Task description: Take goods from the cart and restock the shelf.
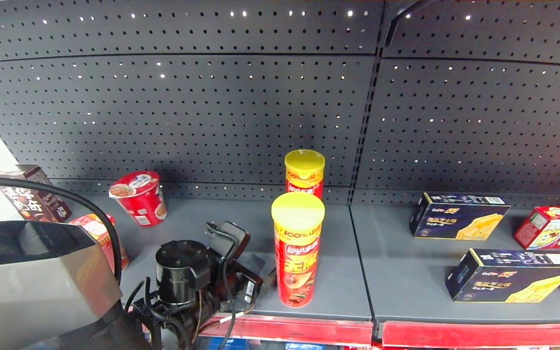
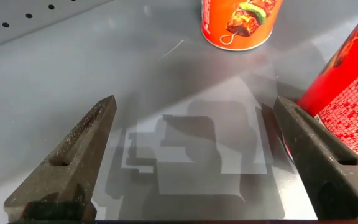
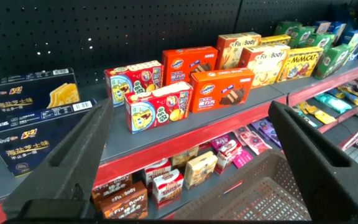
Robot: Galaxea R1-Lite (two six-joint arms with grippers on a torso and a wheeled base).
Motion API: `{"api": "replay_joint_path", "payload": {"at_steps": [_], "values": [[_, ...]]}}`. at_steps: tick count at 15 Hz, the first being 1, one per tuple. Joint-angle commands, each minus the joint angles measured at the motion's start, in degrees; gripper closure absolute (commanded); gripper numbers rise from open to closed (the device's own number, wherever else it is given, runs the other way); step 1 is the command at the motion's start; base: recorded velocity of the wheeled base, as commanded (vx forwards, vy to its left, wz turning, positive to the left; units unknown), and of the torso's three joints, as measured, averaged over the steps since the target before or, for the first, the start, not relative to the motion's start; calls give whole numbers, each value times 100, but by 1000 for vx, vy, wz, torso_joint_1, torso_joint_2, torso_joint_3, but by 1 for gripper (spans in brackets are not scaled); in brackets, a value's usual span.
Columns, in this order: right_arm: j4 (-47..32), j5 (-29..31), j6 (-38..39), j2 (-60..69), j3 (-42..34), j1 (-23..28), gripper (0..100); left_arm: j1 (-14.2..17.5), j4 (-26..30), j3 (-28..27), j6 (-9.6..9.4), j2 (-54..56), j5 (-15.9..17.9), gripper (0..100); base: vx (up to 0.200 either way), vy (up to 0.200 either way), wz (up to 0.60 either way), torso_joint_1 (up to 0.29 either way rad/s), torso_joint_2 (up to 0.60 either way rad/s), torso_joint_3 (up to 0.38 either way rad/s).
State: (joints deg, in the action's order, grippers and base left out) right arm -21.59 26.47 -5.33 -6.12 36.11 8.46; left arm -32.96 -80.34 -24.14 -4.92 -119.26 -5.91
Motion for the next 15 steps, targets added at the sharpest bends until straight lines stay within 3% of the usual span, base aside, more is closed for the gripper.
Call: {"api": "replay_joint_path", "payload": {"at_steps": [1,11,15], "values": [[6,-1,-3,-12,1,-2,0,0,0,-12,0,-9,-6,0,0,0,0,0,0,0],[-56,-1,-3,58,10,-2,0,-123,0,-30,18,-9,-15,0,0,0,0,0,0,0],[-56,-1,5,67,10,-2,0,-79,0,14,290,26,-253,0,0,0,0,0,0,0]]}}
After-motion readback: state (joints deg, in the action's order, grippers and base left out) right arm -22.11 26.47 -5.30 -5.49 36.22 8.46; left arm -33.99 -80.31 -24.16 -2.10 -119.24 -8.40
